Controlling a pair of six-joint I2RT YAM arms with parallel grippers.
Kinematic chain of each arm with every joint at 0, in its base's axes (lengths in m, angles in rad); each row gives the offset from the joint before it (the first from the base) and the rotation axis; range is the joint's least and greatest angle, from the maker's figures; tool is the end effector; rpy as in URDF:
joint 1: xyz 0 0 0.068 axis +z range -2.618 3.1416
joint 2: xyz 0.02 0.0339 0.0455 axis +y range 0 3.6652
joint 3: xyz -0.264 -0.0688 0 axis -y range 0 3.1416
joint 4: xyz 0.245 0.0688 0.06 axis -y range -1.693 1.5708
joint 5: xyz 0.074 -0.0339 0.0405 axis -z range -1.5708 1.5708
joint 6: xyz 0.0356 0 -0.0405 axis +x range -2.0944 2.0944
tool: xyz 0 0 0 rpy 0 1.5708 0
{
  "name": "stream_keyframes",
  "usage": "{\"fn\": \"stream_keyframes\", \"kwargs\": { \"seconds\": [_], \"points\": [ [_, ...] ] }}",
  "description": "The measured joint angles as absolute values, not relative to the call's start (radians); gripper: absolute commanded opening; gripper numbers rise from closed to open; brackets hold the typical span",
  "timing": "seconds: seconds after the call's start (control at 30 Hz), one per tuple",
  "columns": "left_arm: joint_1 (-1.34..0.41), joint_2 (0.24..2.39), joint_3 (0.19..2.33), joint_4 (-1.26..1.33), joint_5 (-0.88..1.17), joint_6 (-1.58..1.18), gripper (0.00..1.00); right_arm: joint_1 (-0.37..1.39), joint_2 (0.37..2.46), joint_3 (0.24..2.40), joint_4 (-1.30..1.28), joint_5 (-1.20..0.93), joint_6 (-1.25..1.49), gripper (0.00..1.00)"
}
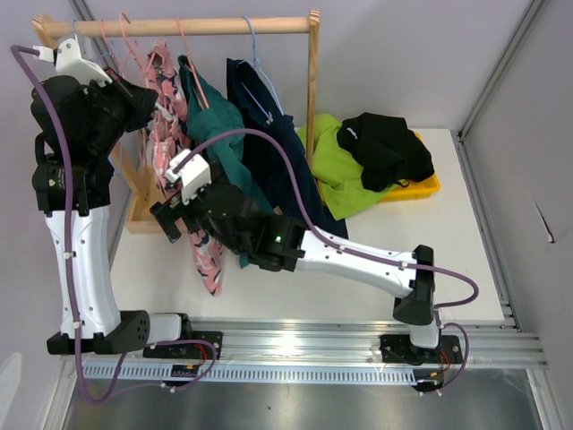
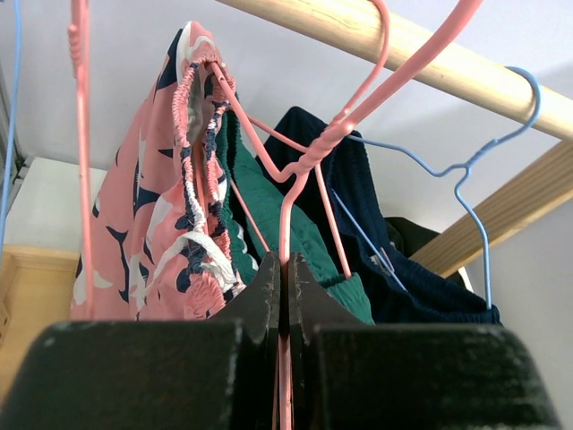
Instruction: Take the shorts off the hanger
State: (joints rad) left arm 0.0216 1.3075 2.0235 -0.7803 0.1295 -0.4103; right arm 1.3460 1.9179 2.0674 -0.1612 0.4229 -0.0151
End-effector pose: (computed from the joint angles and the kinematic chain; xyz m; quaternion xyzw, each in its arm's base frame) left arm 0.2059 -0.0002 0.5675 -0.1127 0.7205 -0.1781 0.6606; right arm 0.1145 0.4350 0.4563 -0.3229 0.6333 0.3069 0.6328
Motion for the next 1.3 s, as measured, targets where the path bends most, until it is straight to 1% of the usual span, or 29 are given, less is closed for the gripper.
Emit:
{"fn": "stream_keyframes", "kwargs": {
  "seconds": [0.07, 0.13, 0.17, 0.2, 0.23, 0.27, 0.3, 0.4, 0.53, 0.63, 0.77, 0.87, 0.97, 1.17, 1.3],
  "points": [
    [0.022, 1.304, 2.022, -0.781, 0.138, -0.411, 0.0, 1.346, 1.942, 2.073, -0.159, 0.421, -0.004, 0.99],
    [0.022, 1.302, 2.021, -0.781, 0.143, -0.411, 0.0, 1.346, 1.965, 2.073, -0.16, 0.421, 0.005, 0.9],
    [0.022, 1.3, 2.019, -0.781, 0.144, -0.413, 0.0, 1.346, 1.976, 2.072, -0.159, 0.42, 0.01, 0.83],
    [0.022, 1.298, 2.018, -0.781, 0.145, -0.415, 0.0, 1.346, 1.987, 2.07, -0.158, 0.421, 0.017, 0.51],
    [0.022, 1.295, 2.017, -0.781, 0.146, -0.418, 0.0, 1.346, 1.994, 2.062, -0.158, 0.419, 0.018, 0.34],
    [0.022, 1.293, 2.017, -0.781, 0.148, -0.419, 0.0, 1.346, 1.997, 2.053, -0.159, 0.418, 0.031, 0.21],
    [0.022, 1.291, 2.017, -0.781, 0.152, -0.42, 0.0, 1.346, 1.998, 2.034, -0.151, 0.412, 0.038, 0.0],
    [0.022, 1.287, 2.017, -0.783, 0.157, -0.419, 0.0, 1.35, 1.997, 1.974, -0.125, 0.402, 0.072, 0.0],
    [0.022, 1.287, 2.017, -0.82, 0.159, -0.418, 0.0, 1.379, 1.95, 1.797, -0.033, 0.427, 0.098, 0.0],
    [0.022, 1.287, 2.017, -0.868, 0.154, -0.41, 0.0, 1.441, 1.891, 1.646, 0.018, 0.48, 0.133, 0.0],
    [0.022, 1.298, 2.038, -0.892, 0.139, -0.409, 0.0, 1.542, 1.856, 1.562, 0.027, 0.527, 0.181, 0.0],
    [0.022, 1.308, 2.061, -0.894, 0.127, -0.407, 0.0, 1.603, 1.856, 1.533, 0.013, 0.546, 0.208, 0.0],
    [0.022, 1.309, 2.063, -0.903, 0.125, -0.401, 0.0, 1.62, 1.857, 1.529, 0.01, 0.566, 0.218, 0.0],
    [0.022, 1.293, 2.043, -0.886, 0.122, -0.401, 0.0, 1.579, 1.862, 1.551, -0.004, 0.569, 0.204, 0.0],
    [0.022, 1.193, 1.914, -0.836, 0.117, -0.417, 0.0, 1.502, 1.911, 1.688, -0.057, 0.525, 0.147, 0.0]
  ]
}}
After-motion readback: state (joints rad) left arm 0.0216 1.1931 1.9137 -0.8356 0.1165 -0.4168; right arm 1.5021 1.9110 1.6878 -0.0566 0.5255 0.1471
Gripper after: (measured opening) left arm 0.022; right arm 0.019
